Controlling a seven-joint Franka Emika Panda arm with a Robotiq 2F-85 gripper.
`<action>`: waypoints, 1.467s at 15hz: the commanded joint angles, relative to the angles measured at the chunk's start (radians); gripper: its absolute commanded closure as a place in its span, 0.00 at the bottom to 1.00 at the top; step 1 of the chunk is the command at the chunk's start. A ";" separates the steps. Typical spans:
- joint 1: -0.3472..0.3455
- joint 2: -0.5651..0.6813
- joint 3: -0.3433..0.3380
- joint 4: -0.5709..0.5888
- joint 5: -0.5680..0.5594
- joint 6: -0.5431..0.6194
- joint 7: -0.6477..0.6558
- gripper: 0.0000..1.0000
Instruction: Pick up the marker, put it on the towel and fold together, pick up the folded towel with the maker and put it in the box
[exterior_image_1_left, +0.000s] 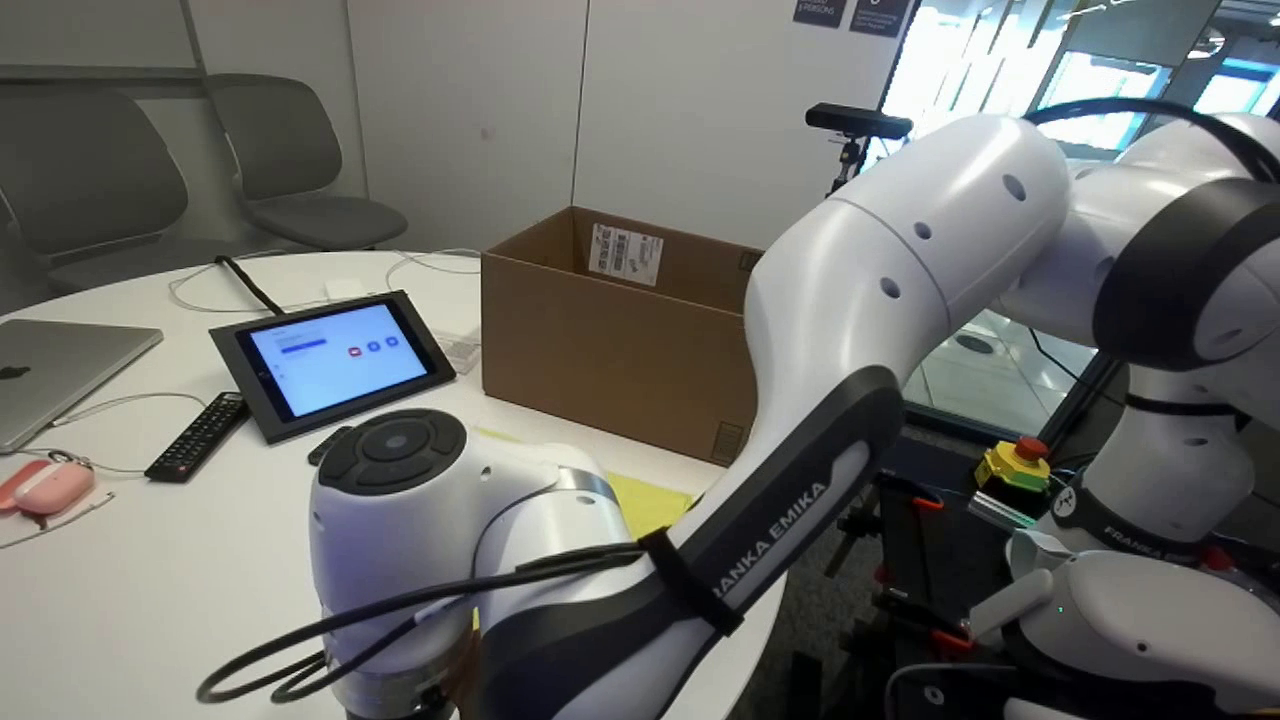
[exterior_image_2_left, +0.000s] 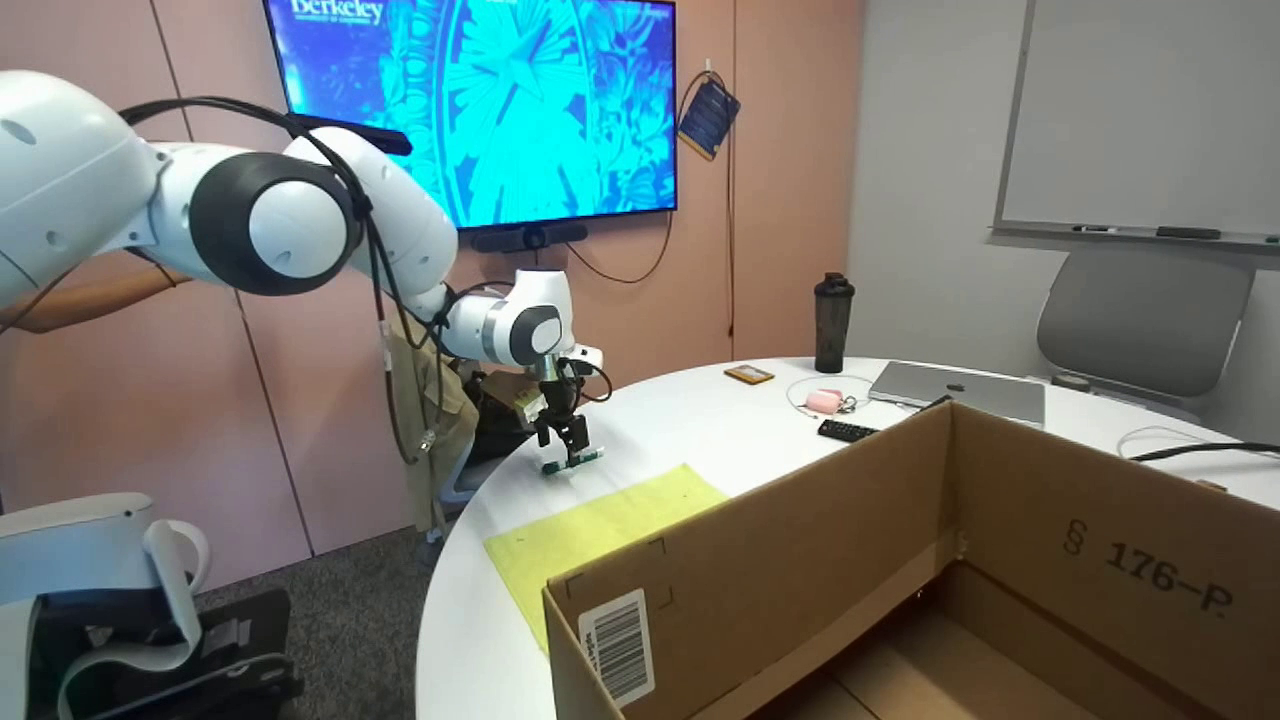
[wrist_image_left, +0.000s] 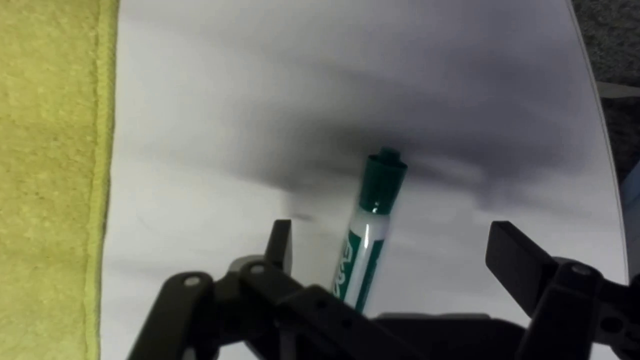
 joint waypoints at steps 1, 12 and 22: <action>0.038 0.097 -0.045 0.134 0.016 -0.017 0.037 0.00; 0.083 0.164 -0.124 0.276 0.002 -0.109 0.110 0.77; 0.075 0.096 -0.136 0.255 -0.019 -0.297 0.094 0.91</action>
